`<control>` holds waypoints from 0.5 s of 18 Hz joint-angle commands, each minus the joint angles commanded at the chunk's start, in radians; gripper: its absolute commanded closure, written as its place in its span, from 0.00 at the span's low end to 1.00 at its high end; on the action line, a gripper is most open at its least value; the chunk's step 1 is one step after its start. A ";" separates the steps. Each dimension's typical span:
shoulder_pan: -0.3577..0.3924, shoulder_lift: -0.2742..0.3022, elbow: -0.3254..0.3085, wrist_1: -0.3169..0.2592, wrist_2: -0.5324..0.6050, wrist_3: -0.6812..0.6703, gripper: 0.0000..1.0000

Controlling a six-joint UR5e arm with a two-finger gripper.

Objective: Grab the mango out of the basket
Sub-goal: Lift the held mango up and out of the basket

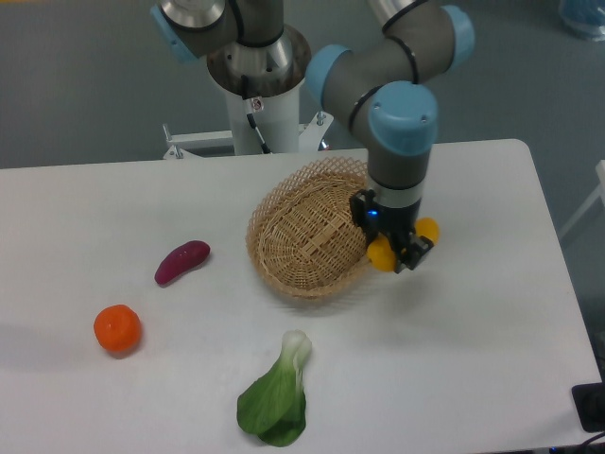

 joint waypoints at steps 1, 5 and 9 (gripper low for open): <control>0.002 -0.006 0.014 0.000 0.002 -0.009 0.63; 0.015 -0.054 0.084 -0.021 0.002 -0.026 0.63; 0.014 -0.097 0.146 -0.055 0.009 -0.029 0.63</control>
